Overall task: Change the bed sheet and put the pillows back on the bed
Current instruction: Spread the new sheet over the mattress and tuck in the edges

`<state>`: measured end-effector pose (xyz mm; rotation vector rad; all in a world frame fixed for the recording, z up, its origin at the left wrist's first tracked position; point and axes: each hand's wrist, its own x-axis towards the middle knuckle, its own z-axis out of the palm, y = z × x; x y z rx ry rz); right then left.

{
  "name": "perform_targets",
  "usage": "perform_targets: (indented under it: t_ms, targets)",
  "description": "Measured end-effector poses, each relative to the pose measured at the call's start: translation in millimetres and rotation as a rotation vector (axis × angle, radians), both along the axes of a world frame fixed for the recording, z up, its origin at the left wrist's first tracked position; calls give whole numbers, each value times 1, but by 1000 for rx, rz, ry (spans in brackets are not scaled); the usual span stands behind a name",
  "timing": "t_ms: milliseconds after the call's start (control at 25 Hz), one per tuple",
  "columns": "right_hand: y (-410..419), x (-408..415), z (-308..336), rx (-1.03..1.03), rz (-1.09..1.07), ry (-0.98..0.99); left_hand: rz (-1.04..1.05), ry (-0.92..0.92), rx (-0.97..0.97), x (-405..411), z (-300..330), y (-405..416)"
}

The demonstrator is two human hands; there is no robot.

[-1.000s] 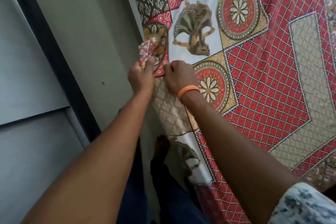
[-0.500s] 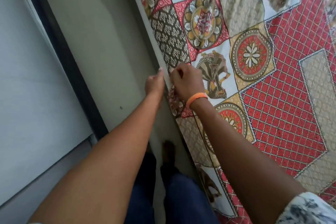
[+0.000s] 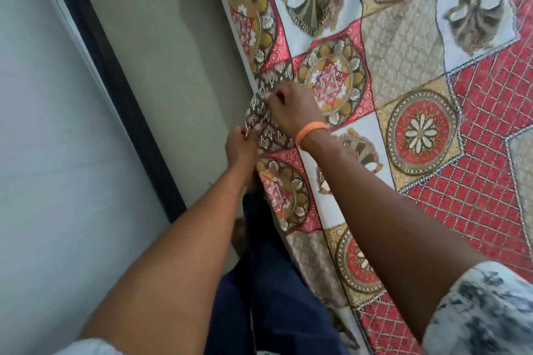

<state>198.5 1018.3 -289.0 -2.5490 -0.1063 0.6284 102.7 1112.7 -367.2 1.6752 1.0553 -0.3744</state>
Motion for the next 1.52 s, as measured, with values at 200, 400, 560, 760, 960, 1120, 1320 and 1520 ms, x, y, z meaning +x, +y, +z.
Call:
perform_targets:
  t_ms: [200,400,560,760,960,1120,1320,1520]
  targets:
    - [12,42,2,-116,53,3,234,203,-99,71,-1,20]
    - [44,111,0,-129,-66,-119,307,-17,-245,178,20,26]
    - [63,154,-6,-142,55,-53,281,-107,37,188,12,55]
    - [105,167,-15,-235,161,-24,270,42,-80,193,6,95]
    - [137,206,-8,-233,-52,-79,230,68,-442,275,17,137]
    - [156,268,-7,-235,-168,-195,199,17,-373,343,27,143]
    - [181,321,-14,-203,-12,-125,240,-132,-201,350,-1,185]
    - [219,348,-17,-196,164,-45,176,120,-136,359,1,209]
